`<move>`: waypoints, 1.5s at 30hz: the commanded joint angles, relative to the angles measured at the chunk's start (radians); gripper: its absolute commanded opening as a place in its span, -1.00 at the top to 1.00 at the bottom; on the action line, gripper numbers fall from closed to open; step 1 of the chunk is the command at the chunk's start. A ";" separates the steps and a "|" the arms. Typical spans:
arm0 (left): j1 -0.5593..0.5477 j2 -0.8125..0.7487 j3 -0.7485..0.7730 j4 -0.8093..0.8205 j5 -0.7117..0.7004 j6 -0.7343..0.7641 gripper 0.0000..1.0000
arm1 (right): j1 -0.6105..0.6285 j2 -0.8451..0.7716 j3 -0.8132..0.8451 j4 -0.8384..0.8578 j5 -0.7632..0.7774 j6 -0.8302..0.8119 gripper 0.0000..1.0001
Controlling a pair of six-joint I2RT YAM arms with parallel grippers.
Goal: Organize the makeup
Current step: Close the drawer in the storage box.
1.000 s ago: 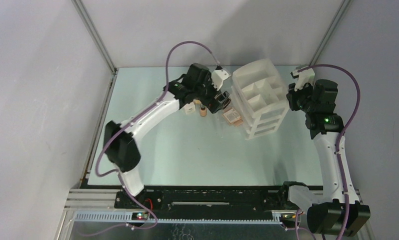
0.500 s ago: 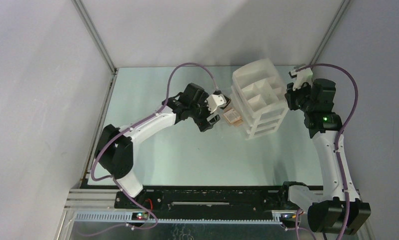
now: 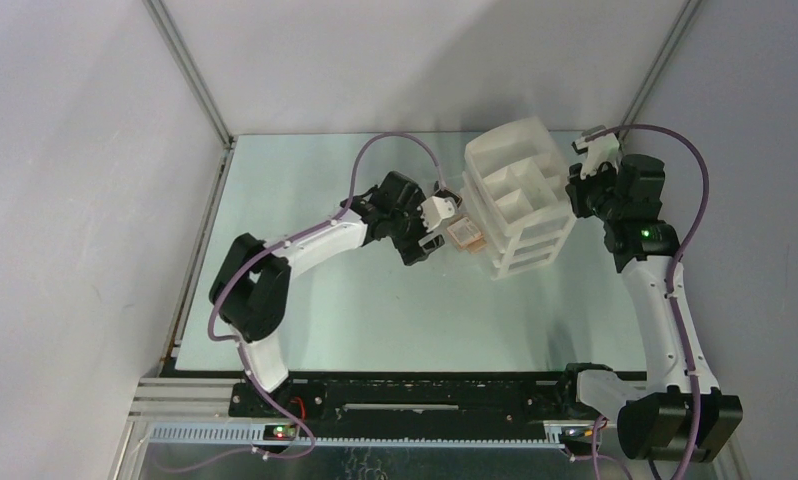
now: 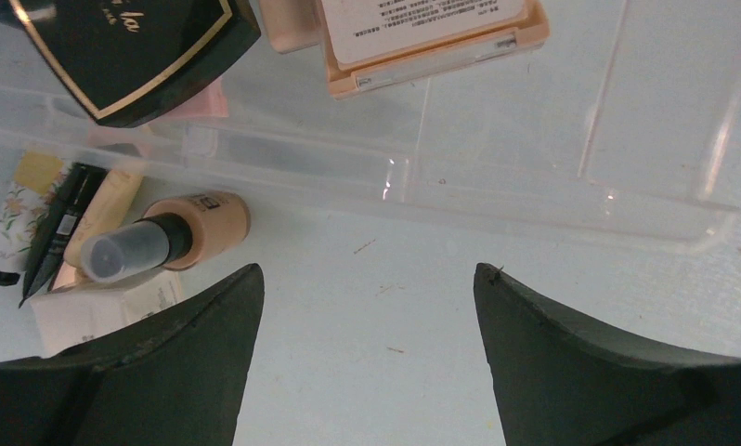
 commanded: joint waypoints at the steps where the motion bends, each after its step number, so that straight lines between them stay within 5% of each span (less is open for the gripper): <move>1: 0.002 0.038 0.095 0.018 0.001 0.033 -0.74 | 0.011 0.018 0.002 -0.029 0.027 -0.019 0.53; 35: -0.052 0.315 0.551 -0.081 0.013 -0.116 -0.80 | 0.015 0.030 0.002 -0.035 0.025 -0.019 0.62; 45: -0.056 0.355 0.553 0.045 0.041 -0.261 -0.88 | 0.015 0.029 0.001 -0.038 0.025 -0.018 0.64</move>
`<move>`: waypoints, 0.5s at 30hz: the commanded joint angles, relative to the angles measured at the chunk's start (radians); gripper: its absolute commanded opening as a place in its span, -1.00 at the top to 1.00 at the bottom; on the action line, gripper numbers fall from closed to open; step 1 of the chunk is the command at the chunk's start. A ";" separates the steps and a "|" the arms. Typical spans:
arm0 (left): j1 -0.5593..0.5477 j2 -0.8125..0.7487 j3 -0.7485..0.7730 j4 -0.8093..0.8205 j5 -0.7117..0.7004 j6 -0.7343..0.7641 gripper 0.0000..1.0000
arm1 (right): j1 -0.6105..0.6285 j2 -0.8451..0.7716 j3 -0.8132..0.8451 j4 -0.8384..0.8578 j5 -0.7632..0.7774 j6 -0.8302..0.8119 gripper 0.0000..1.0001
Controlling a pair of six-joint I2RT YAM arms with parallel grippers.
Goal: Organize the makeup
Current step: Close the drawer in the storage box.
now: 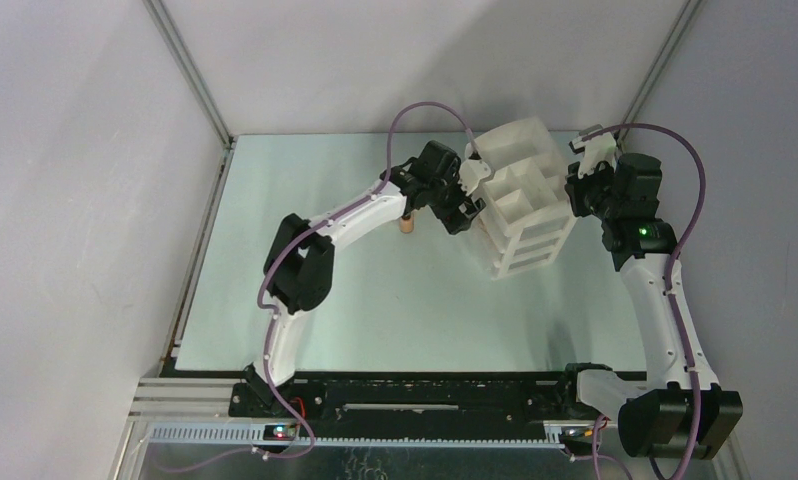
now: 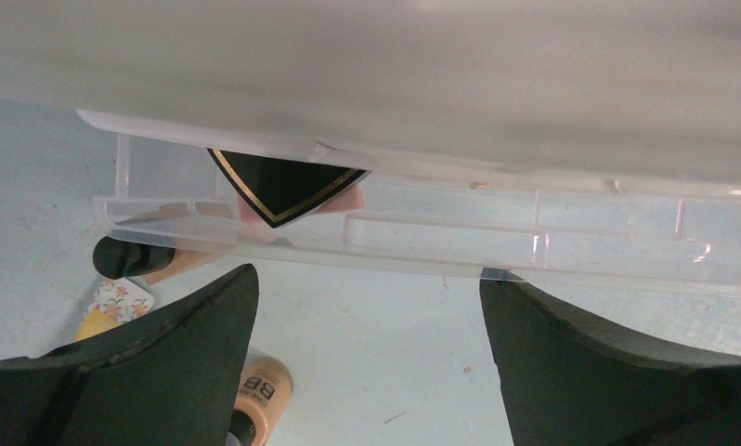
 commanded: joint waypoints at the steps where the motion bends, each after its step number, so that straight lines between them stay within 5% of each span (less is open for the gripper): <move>1: -0.008 -0.005 -0.001 0.144 0.051 -0.103 -0.89 | 0.003 0.014 0.002 -0.053 0.012 -0.011 0.64; 15: -0.007 -0.009 -0.152 0.376 0.139 -0.156 -0.99 | -0.004 0.030 0.002 -0.054 0.012 -0.011 0.66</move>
